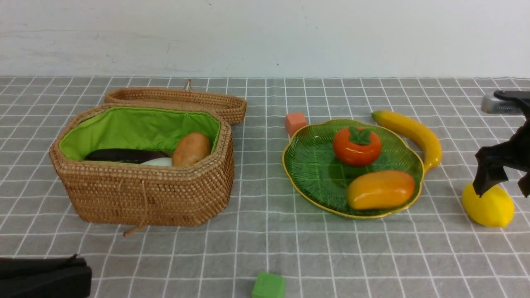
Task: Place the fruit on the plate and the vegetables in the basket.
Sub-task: Use the right arm to grab a lemon and put it into the right plate
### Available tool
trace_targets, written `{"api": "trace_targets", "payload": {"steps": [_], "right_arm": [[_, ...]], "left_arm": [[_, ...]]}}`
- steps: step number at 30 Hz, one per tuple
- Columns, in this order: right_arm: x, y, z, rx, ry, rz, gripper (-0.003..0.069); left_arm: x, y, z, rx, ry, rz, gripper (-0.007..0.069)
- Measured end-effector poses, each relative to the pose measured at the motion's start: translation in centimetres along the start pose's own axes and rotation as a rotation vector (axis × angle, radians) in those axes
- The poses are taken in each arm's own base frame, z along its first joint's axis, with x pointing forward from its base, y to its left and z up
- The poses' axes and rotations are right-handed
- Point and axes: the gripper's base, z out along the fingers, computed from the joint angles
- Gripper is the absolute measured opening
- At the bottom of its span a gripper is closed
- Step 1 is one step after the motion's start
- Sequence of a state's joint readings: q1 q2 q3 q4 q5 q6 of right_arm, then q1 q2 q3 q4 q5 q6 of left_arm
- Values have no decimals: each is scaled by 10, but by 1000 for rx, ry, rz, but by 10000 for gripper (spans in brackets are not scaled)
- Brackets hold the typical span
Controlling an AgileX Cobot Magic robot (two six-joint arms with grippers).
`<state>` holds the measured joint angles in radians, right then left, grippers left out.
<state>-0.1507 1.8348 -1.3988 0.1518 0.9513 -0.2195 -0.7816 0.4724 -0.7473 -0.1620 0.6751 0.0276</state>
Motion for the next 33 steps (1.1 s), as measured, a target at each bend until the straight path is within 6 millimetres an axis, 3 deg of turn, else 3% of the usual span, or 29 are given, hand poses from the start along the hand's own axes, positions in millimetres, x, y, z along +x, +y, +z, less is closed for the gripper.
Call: {"api": "trace_targets", "payload": {"steps": [3,9,16,18,23,25,26,27,28,29,30,31,33], "right_arm": [[-6,-8,28,10,-9,-34,664],[-3,-12,64,-1,58,-38,650],[-2,-11,68,-12,89,-32,580],[-5,-4,58,-23,107,-21,580],[-13,25,9,-44,74,-8,580],[-14,59,-35,-84,8,-63,580],[-15,87,-57,-125,-46,-125,580],[-16,109,-75,-163,-94,-180,580],[-15,114,-79,-171,-105,-192,580],[-16,154,-103,-246,-178,-292,580],[-15,158,-104,-250,-177,-303,580],[-16,186,-120,-302,-228,-370,580],[-14,219,-134,-352,-266,-458,580]], "left_arm": [[1,0,0,0,10,0,-7],[2,0,0,0,17,-1,-7],[2,0,0,1,19,-1,-7],[2,0,0,0,19,0,-7],[2,1,0,-11,20,7,-7],[2,4,0,-39,20,6,-7],[2,7,0,-72,20,8,-7],[2,9,-1,-103,18,1,-7],[2,10,-1,-110,18,-1,-7],[1,15,-1,-167,8,-35,-7],[1,16,-1,-174,7,-26,-7],[0,21,-2,-230,-10,-66,-7],[-1,26,-4,-287,-27,-90,-7]]}}
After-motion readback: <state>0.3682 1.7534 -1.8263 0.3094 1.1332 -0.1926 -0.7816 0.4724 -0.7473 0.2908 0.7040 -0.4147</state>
